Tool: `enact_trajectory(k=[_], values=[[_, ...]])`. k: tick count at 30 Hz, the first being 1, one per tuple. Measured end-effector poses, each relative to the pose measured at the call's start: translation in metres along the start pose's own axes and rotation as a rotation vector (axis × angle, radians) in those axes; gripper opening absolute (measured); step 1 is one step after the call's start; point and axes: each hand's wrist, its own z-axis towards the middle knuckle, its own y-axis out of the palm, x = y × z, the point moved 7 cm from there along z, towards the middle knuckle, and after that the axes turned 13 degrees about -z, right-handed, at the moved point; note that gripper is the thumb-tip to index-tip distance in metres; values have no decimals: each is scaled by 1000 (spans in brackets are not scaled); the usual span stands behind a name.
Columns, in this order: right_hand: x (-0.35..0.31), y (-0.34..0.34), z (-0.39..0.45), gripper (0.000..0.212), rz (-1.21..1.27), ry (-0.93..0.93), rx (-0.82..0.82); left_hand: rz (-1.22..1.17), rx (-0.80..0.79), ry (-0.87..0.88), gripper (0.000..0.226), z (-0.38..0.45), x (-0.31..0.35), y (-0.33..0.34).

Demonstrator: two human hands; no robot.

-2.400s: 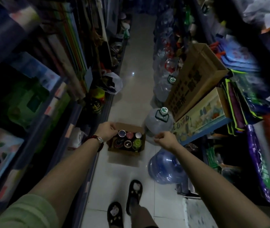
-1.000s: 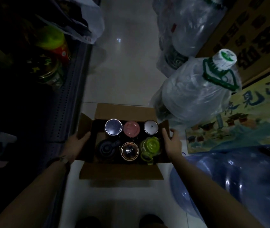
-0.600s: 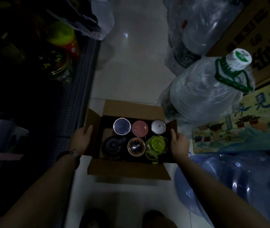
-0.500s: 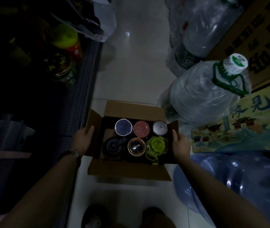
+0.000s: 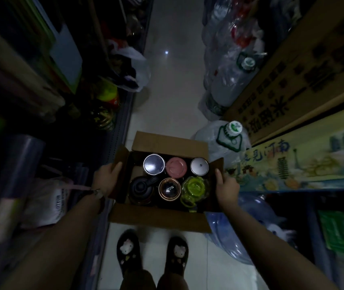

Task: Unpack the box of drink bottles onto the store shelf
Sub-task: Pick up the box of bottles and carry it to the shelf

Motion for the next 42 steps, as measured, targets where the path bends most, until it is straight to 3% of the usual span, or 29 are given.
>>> enact_trajectory(k=[6, 12, 19, 23, 33, 42], values=[[-21, -118, -52, 44, 29, 11, 22, 58, -46, 81, 38, -68, 105, -23], [-28, -220, -83, 52, 31, 15, 145, 124, -74, 152, 41, -122, 207, -28], [-3, -285, -113, 53, 133, 107, 205, 244, -123, 256, 47, -155, 285, -14], [23, -291, -127, 53, 180, 202, 234, 304, -221, 303, 49, -147, 299, 11], [94, -251, -209, 52, 315, 675, 297, 557, -572, 403, 41, -147, 323, 108], [141, -202, -325, 49, 500, 1038, 412, 754, -870, 641, 46, -215, 319, 191]])
